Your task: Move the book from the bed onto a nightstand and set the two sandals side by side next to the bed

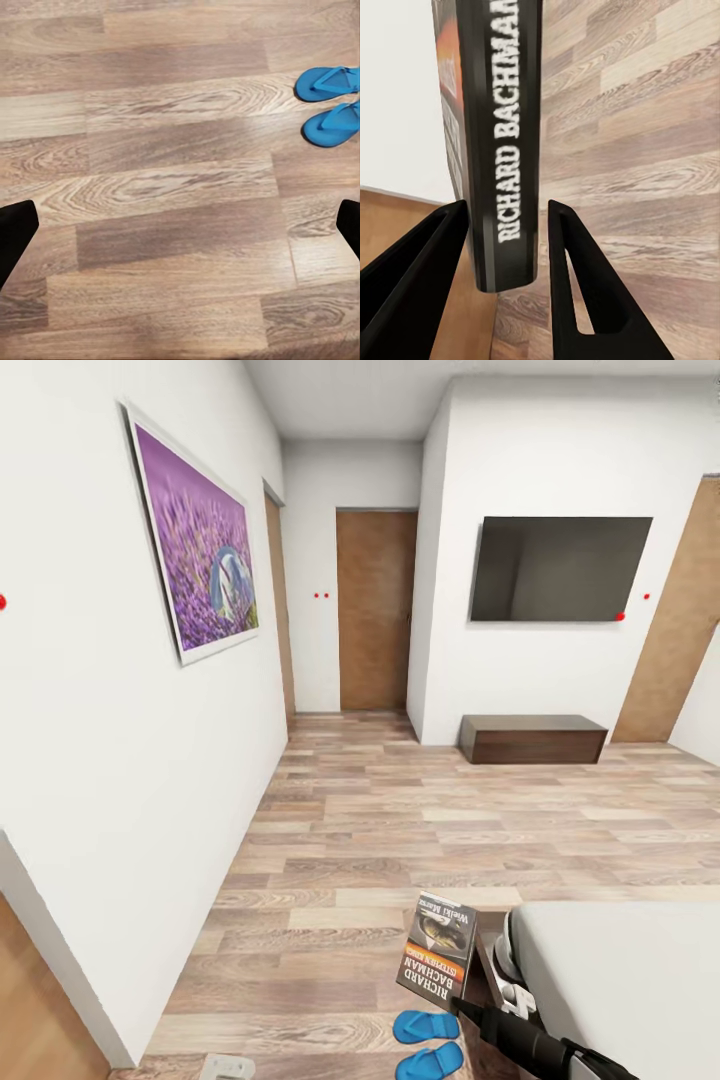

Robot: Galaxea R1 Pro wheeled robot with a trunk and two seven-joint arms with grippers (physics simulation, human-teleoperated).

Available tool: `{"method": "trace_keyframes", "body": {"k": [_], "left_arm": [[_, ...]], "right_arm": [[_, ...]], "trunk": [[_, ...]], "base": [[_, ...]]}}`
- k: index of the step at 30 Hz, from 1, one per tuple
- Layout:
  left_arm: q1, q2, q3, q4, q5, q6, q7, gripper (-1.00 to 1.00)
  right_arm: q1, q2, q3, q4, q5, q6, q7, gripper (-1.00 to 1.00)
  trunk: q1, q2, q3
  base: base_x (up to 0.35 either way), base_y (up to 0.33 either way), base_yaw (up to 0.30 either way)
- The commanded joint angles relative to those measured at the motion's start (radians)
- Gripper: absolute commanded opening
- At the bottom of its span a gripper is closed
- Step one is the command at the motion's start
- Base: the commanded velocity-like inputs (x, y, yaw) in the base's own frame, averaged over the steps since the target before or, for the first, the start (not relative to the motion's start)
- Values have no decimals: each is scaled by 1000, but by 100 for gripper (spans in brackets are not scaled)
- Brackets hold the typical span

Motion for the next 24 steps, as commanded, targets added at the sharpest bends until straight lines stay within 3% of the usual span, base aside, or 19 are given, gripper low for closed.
{"method": "trace_keyframes", "body": {"k": [1, 24], "left_arm": [[-1, 0, 8, 1, -10, -3, -3, 100], [-1, 0, 9, -2, -8, -3, -3, 100]], "right_arm": [[-1, 0, -1, 0, -5, 6, 3, -100], [-1, 2, -1, 2, -5, 6, 1, -100]], "trunk": [[0, -1, 1], [0, -1, 11]], "base": [[0, 0, 0], [0, 0, 0]]}}
